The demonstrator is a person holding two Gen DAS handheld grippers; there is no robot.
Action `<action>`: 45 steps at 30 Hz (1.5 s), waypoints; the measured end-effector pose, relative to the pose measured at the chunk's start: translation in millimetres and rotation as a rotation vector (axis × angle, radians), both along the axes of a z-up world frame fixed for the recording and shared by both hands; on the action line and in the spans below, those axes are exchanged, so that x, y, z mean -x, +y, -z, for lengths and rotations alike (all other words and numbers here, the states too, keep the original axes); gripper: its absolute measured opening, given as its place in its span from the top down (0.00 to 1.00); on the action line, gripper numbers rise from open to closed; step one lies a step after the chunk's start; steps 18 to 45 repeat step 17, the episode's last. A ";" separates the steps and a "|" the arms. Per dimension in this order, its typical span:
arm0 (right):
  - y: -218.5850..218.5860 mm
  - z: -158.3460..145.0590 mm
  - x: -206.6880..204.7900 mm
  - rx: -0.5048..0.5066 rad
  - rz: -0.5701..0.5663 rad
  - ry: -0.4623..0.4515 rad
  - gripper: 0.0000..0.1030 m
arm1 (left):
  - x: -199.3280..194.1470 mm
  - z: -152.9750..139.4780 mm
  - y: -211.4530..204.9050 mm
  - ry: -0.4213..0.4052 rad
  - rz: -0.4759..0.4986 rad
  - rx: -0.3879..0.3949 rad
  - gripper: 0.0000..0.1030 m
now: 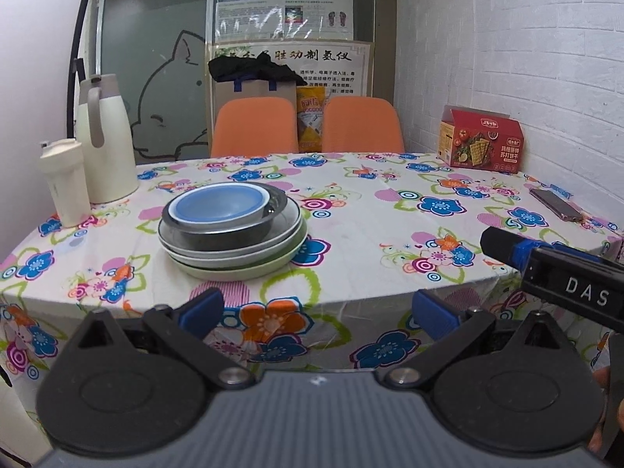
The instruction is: Organize plates and bowls
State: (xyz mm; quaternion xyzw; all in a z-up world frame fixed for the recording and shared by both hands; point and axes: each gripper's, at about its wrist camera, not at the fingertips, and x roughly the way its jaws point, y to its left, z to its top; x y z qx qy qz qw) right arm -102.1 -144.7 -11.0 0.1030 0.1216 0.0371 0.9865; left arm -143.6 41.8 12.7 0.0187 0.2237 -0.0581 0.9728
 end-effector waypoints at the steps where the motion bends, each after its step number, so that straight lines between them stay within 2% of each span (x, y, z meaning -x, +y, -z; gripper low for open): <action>1: 0.8 -0.2 2.0 0.005 -0.005 -0.004 0.31 | 2.4 0.0 0.3 -0.004 -0.001 0.002 0.01; 11: 6.3 2.9 3.3 0.041 0.005 0.015 0.30 | 3.8 4.2 5.5 -0.006 -0.014 0.005 0.01; 17: 6.8 5.4 2.5 0.039 -0.004 0.028 0.30 | 3.0 2.9 15.4 -0.014 -0.039 0.033 0.01; 45: 6.8 5.4 2.5 0.039 -0.004 0.028 0.30 | 3.0 2.9 15.4 -0.014 -0.039 0.033 0.01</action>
